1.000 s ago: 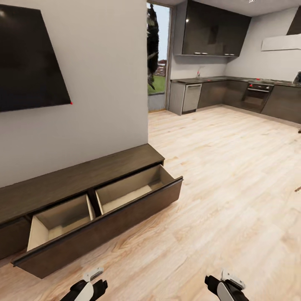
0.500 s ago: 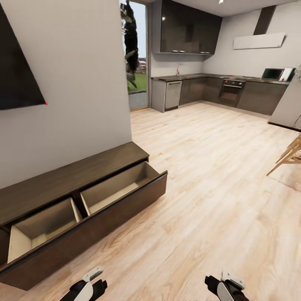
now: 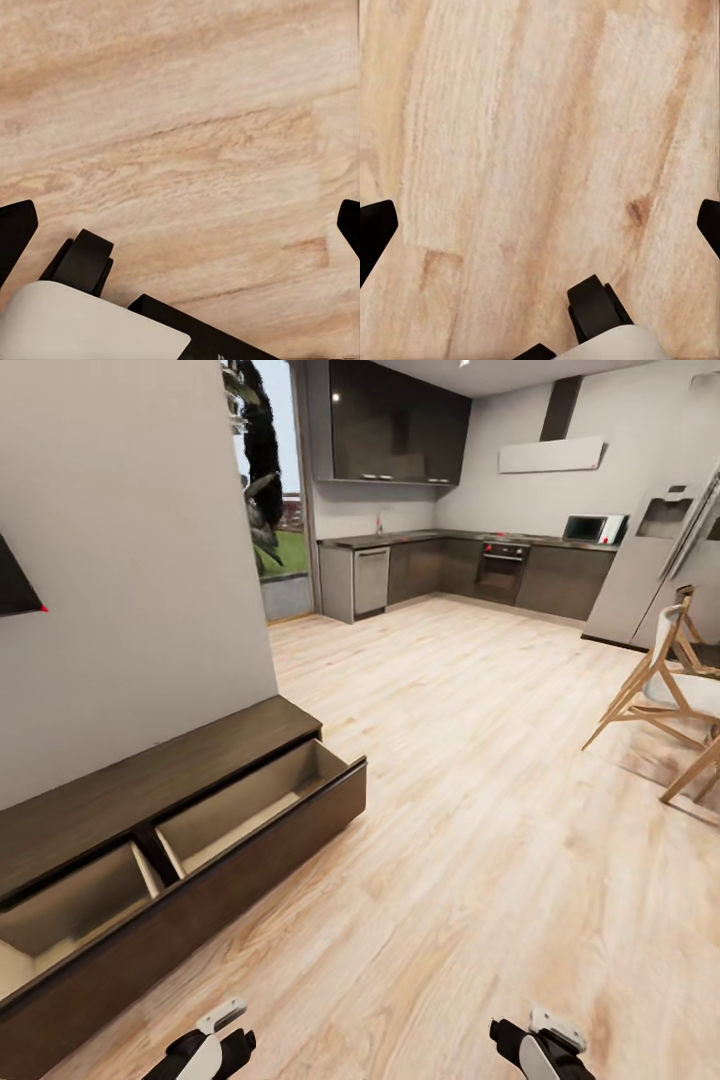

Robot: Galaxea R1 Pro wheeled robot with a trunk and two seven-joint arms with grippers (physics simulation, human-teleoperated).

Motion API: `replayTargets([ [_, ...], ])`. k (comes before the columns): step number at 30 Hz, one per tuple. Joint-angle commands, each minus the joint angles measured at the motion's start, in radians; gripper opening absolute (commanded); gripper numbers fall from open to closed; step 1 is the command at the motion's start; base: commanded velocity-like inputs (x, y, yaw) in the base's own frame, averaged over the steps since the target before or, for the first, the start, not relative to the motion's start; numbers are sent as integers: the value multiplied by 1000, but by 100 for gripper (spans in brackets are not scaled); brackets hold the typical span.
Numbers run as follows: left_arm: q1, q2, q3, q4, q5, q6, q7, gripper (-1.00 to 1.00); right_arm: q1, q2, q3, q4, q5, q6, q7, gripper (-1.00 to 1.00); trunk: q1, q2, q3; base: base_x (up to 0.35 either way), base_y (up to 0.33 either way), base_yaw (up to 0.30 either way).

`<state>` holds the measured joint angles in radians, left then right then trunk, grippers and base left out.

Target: Place each of the two pumpkins and all three candles from the living room inside a cabinet in the living room (use any cabinet), then make sure every cabinet is closed, and position the cauldron so it is next to a table in the living room.

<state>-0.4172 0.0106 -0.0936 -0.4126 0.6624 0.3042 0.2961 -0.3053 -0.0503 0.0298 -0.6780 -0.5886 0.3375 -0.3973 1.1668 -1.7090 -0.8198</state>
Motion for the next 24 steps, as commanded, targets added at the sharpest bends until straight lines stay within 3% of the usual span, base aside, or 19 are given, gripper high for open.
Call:
replayTargets([
  [1,0,0,0,0,0,0,0,100,0,0,0,0,0,0,0,100,0,0,-1,-31,14,-256],
  [24,0,-3,0,0,-4,-2,2,100,0,-2,-1,28,-4,0,0,100,0,0,-19,-3,1,-256],
])
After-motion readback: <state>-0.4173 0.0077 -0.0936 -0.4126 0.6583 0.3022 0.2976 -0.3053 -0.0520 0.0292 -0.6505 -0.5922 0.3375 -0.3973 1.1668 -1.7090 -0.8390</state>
